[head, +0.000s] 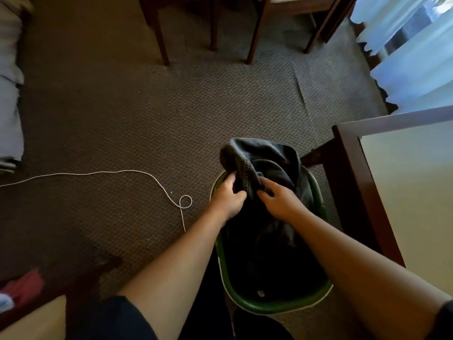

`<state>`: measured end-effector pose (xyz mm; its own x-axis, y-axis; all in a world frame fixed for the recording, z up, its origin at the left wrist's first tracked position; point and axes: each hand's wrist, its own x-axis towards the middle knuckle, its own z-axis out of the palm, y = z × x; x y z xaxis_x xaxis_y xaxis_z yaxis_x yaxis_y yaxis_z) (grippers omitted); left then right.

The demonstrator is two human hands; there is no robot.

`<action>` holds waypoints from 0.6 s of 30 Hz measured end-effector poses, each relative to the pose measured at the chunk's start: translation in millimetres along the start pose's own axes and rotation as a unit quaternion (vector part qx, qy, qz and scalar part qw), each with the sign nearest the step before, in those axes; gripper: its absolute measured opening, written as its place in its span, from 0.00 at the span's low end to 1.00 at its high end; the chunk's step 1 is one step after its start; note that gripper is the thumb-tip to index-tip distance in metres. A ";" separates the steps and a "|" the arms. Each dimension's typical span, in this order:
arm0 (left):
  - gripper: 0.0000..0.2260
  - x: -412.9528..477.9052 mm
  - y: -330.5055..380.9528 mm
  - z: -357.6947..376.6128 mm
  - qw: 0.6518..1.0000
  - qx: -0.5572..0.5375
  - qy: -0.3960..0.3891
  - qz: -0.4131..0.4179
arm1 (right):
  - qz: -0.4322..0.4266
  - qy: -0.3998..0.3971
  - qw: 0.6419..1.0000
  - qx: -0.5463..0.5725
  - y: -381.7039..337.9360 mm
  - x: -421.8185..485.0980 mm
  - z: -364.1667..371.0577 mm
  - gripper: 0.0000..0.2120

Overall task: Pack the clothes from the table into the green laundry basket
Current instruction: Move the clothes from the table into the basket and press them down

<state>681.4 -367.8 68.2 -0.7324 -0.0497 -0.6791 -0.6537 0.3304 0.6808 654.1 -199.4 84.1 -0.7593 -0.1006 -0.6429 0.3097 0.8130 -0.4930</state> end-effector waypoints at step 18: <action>0.37 -178.9 -7.7 128.3 0.946 0.317 0.051 0.039 | -0.138 -0.017 0.986 -0.096 143.2 -203.7 -16.9 0.31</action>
<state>842.0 -240.5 149.2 -0.8101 -0.0819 -0.5805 -0.3744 0.8342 0.4048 843.5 -52.7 154.3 -0.7791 -0.3487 -0.5209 -0.0221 0.8458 -0.5331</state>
